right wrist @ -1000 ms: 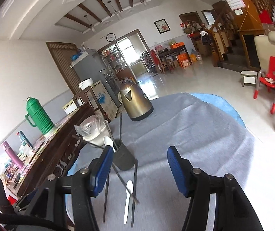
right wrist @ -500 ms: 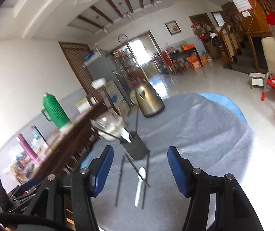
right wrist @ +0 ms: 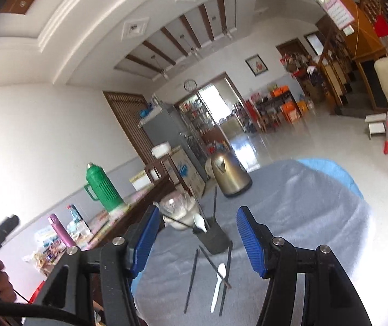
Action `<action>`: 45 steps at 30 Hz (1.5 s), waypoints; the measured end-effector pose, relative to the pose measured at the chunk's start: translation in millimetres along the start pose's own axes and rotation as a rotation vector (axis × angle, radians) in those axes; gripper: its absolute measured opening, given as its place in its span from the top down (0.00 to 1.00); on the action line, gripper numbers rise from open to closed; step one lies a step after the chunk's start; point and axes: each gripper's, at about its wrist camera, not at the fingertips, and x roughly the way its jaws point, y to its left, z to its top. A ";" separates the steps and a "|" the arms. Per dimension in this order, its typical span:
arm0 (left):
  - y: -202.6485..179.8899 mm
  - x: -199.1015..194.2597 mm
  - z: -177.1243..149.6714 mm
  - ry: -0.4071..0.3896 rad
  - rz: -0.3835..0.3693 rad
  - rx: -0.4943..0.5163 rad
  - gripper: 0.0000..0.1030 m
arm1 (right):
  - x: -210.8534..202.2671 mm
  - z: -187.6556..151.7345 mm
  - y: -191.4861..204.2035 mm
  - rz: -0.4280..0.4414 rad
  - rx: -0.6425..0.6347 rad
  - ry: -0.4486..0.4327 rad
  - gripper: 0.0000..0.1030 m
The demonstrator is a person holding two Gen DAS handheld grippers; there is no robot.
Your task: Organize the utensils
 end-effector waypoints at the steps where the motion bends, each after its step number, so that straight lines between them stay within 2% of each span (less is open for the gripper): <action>1: 3.8 4.3 -2.7 0.007 0.013 -0.001 0.09 | 6.1 -3.4 0.7 -0.006 -0.006 0.020 0.39; 7: 28.3 32.3 -16.7 0.089 0.022 -0.081 0.09 | 34.0 -15.0 4.7 -0.018 -0.015 0.079 0.39; 15: 37.2 50.1 -22.2 0.132 0.001 -0.139 0.09 | 68.0 -24.8 12.4 0.003 -0.042 0.133 0.39; 22: -3.9 76.2 -20.3 0.177 -0.068 -0.060 0.09 | 81.9 -30.6 1.2 0.009 -0.030 0.171 0.39; 30: -31.0 103.4 -16.8 0.257 -0.131 -0.087 0.09 | 85.3 -24.4 -25.3 -0.023 0.015 0.159 0.39; 39: -68.7 112.1 -14.4 0.292 -0.141 -0.033 0.09 | 99.5 -27.7 -44.2 0.004 0.045 0.181 0.39; 45: -84.3 113.6 -6.6 0.272 -0.154 0.000 0.09 | 105.4 -30.9 -52.2 0.023 0.070 0.191 0.39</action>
